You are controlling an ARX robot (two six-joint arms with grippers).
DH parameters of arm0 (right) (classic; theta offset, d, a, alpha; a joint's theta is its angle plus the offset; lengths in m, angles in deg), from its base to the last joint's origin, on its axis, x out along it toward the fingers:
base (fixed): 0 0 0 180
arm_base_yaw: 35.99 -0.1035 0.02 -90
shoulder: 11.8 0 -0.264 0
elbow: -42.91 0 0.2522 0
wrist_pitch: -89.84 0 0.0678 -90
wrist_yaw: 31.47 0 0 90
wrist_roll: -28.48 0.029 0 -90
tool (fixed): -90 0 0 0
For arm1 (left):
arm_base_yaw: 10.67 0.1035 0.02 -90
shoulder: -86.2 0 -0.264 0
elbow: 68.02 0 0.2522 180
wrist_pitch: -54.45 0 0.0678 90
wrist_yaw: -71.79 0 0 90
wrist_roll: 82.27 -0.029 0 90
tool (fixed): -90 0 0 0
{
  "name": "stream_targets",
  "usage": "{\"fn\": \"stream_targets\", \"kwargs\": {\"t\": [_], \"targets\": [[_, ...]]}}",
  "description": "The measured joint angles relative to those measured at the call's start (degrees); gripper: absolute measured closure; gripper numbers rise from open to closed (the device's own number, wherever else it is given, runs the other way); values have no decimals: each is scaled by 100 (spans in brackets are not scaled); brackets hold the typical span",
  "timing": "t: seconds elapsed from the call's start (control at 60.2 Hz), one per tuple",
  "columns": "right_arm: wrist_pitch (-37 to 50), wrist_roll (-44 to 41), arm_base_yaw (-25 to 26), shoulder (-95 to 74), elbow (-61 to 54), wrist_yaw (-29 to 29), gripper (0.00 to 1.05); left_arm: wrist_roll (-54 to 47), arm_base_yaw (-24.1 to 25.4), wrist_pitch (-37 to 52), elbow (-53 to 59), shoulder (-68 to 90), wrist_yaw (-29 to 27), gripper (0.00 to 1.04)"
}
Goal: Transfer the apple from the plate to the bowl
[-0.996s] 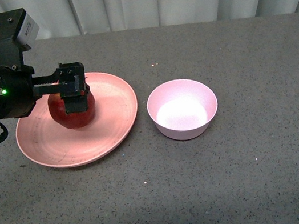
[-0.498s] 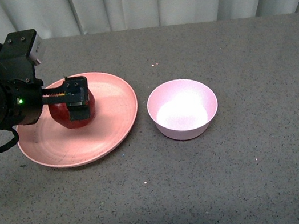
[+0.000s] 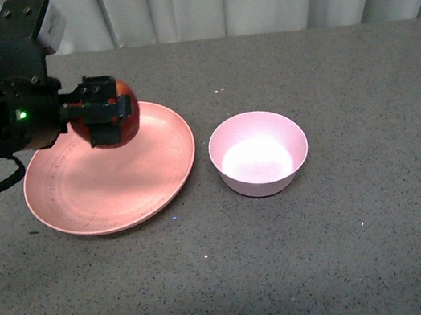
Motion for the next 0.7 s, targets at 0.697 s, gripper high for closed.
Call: {"fn": "stream_targets", "kwargs": {"t": [0.697], "targets": [[0,0,0,0,0,-2,9,22,-1626,-116,-645,433,0,40]]}}
